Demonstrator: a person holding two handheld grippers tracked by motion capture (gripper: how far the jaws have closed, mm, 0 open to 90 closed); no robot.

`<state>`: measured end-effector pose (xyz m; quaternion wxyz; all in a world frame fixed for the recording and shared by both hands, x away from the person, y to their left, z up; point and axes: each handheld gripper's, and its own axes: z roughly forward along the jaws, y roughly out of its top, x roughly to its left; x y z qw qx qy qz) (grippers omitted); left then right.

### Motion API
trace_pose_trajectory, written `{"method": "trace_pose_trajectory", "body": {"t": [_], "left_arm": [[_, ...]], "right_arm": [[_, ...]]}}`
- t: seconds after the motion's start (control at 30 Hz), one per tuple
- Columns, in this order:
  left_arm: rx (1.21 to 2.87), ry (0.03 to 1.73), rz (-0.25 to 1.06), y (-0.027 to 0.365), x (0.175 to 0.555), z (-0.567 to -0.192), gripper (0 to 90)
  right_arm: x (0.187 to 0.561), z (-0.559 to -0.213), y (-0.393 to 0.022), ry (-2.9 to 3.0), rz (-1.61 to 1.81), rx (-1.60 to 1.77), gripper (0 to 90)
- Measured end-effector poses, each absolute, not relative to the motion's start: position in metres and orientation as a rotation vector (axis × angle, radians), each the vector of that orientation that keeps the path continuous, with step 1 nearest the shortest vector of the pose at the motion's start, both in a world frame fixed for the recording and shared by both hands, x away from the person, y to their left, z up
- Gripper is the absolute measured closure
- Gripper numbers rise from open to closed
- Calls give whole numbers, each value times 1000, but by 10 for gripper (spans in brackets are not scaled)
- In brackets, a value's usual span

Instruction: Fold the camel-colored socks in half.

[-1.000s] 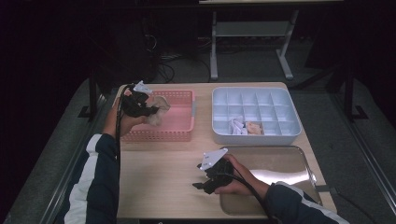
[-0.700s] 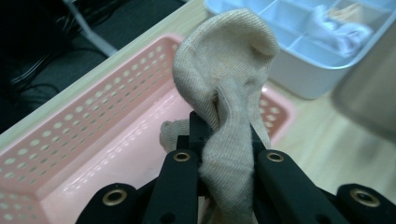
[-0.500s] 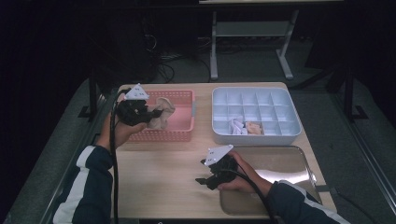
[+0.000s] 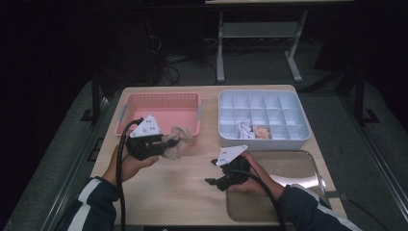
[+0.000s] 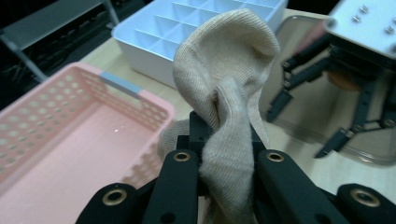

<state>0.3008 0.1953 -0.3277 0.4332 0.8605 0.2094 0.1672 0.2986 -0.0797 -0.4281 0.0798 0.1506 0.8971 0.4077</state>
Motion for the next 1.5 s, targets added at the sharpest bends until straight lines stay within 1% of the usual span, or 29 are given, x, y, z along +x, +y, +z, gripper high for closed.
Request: {"method": "trace_pose_trajectory", "body": {"t": [0.2, 0.3, 0.37, 0.4, 0.47, 0.53, 0.63, 0.67, 0.73, 0.77, 0.8, 0.83, 0.87, 0.9, 0.93, 0.97, 1.0, 1.03, 1.07, 1.1, 1.13, 1.17, 1.2, 1.23, 1.27, 1.3, 1.33, 1.4, 1.5], "left_arm": [[2168, 493, 368, 183, 290, -357, 815], [2167, 493, 340, 179, 288, -369, 814], [2188, 499, 322, 174, 287, -388, 813], [2188, 499, 322, 174, 287, -388, 812], [2182, 518, 284, 171, 286, -401, 809], [2194, 517, 258, 167, 284, -415, 795], [2206, 517, 260, 165, 283, -420, 762], [2210, 511, 255, 165, 282, -422, 702], [2219, 513, 220, 164, 280, -427, 624], [2231, 513, 219, 164, 279, -430, 624], [2234, 521, 220, 164, 278, -432, 577], [2234, 522, 194, 166, 276, -436, 562], [2234, 522, 194, 166, 276, -436, 541], [2233, 526, 193, 167, 275, -437, 541], [2244, 524, 204, 170, 272, -436, 501], [2244, 524, 204, 170, 272, -436, 467], [2247, 538, 211, 173, 271, -436, 467], [2253, 545, 215, 175, 270, -436, 417], [2260, 552, 228, 179, 268, -436, 417], [2271, 561, 242, 182, 266, -436, 403], [2279, 579, 246, 191, 263, -439, 415], [2279, 579, 246, 191, 263, -439, 439], [2289, 588, 251, 196, 261, -440, 517], [2288, 588, 244, 199, 259, -442, 517], [2288, 585, 244, 203, 258, -443, 586], [2292, 597, 248, 206, 258, -444, 586], [2294, 597, 245, 211, 260, -446, 679], [2300, 598, 239, 212, 260, -447, 698], [2340, 580, 277, 215, 263, -449, 789]], "right_arm": [[301, -426, -84, 2665, 1226, 458, 325], [301, -425, -86, 2653, 1231, 463, 324], [301, -424, -87, 2646, 1232, 470, 323], [301, -424, -87, 2646, 1232, 470, 323], [302, -423, -89, 2637, 1235, 475, 324], [302, -421, -91, 2631, 1261, 487, 332], [302, -421, -90, 2627, 1274, 480, 349], [300, -422, -88, 2638, 1300, 458, 377], [298, -423, -86, 2634, 1319, 435, 414], [298, -423, -86, 2634, 1319, 435, 414], [297, -423, -84, 2645, 1335, 429, 445], [296, -427, -80, 2655, 1341, 444, 494], [296, -427, -80, 2655, 1341, 444, 494], [296, -429, -78, 2666, 1336, 445, 532], [296, -435, -72, 2689, 1308, 431, 573], [296, -435, -72, 2689, 1308, 431, 573], [296, -438, -69, 2701, 1292, 437, 635], [295, -443, -65, 2714, 1251, 412, 752], [295, -443, -65, 2714, 1251, 412, 752], [294, -443, -63, 2714, 1229, 414, 792], [293, -442, -63, 2729, 1241, 408, 826], [293, -442, -63, 2729, 1241, 408, 826], [294, -441, -65, 2721, 1219, 407, 862], [294, -441, -65, 2721, 1219, 407, 862], [294, -441, -66, 2723, 1223, 425, 872], [294, -441, -66, 2723, 1223, 425, 872], [294, -440, -66, 2724, 1214, 419, 877], [294, -439, -66, 2721, 1217, 413, 879], [294, -435, -70, 2700, 1213, 395, 880]]}}
